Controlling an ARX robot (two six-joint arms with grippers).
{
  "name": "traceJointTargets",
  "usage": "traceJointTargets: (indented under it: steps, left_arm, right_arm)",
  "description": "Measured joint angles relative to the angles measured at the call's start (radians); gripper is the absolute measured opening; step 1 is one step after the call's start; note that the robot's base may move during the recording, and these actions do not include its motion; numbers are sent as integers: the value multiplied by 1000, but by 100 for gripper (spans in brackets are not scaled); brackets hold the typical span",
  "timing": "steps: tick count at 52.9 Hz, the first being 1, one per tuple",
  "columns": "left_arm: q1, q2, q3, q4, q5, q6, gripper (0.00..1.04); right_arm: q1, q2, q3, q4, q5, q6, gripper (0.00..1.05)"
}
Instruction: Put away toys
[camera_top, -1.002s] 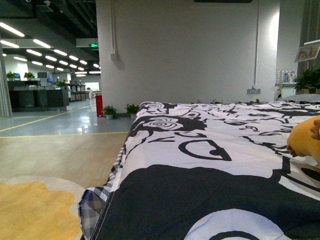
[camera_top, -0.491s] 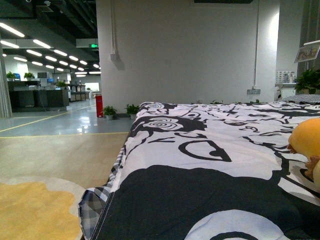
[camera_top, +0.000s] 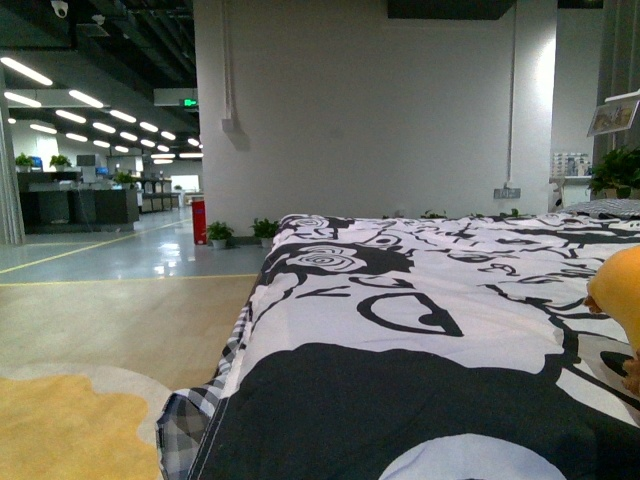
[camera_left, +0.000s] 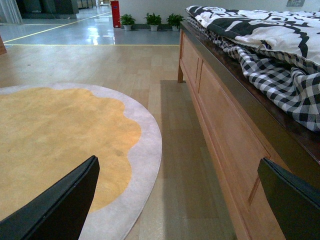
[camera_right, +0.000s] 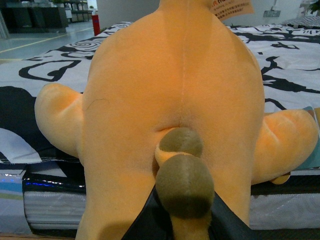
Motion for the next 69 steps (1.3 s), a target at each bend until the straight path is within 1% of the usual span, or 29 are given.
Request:
traceJointTargets:
  steps: [16, 21, 24, 69]
  left_arm:
    - [0, 0, 0, 0, 0, 0, 99]
    - [0, 0, 0, 0, 0, 0, 99]
    - [0, 0, 0, 0, 0, 0, 99]
    - [0, 0, 0, 0, 0, 0, 99]
  right_arm:
    - [0, -61, -27, -35, 0, 0, 6]
    - [0, -185, -53, -155, 0, 0, 6]
    - [1, -230, -62, -182, 0, 0, 6]
    - [1, -240, -63, -184, 0, 0, 6]
